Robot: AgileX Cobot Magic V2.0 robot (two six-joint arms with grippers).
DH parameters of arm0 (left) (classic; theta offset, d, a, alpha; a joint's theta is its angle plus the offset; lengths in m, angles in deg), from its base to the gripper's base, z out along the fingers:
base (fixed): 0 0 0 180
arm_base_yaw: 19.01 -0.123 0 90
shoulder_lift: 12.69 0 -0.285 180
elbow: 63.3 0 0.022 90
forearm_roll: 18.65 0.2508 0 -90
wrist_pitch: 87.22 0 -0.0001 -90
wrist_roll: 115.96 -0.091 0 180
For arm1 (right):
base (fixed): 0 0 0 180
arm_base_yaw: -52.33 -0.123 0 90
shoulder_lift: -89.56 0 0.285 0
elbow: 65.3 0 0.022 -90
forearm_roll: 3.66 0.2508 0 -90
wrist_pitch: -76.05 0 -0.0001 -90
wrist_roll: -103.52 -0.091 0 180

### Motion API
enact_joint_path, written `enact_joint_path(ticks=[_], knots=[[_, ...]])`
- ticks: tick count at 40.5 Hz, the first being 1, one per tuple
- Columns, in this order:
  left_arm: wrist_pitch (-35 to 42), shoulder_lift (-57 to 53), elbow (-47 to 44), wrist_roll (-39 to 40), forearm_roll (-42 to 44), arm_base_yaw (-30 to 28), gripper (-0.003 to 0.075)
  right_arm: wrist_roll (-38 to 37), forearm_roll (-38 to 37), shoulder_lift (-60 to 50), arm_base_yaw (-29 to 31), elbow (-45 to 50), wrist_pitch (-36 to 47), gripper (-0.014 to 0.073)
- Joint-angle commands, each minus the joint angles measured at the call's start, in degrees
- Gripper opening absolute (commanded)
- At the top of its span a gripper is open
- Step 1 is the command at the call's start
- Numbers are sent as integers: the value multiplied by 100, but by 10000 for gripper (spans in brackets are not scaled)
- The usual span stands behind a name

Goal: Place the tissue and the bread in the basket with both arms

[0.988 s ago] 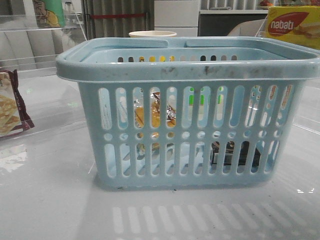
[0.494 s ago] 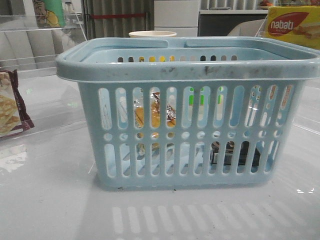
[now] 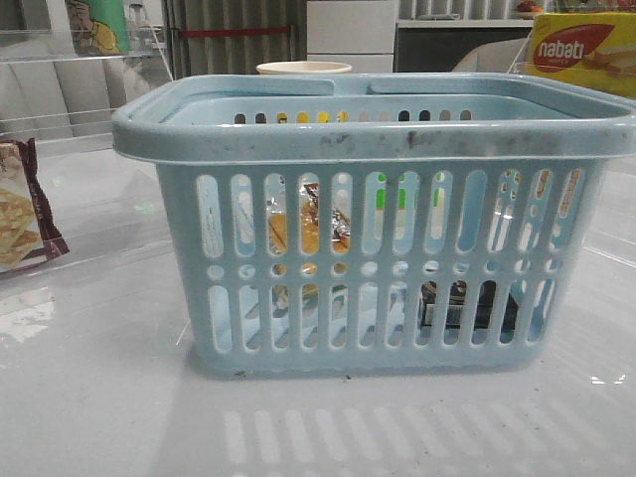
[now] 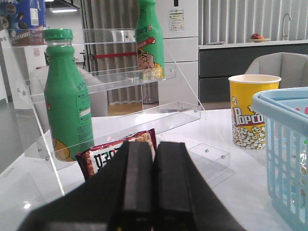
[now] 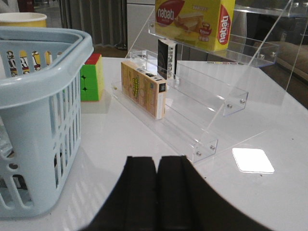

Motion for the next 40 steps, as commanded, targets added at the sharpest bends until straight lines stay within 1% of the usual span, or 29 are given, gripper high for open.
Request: enact_joint_path(ticks=[1, 15, 23, 29, 40], knots=[[497, -102, 10, 5, -49, -8, 91, 21, 66, -109, 32, 4, 629, 57], [497, -102, 10, 5, -49, -8, 91, 21, 66, -109, -64, 4, 1171, 57], [497, -102, 10, 5, -49, -8, 91, 21, 66, -109, -81, 4, 1180, 57], [497, -102, 10, 5, -49, -8, 91, 21, 66, -109, -255, 4, 1180, 57], [497, -102, 10, 5, -49, -8, 91, 21, 66, -109, -255, 4, 1180, 57]])
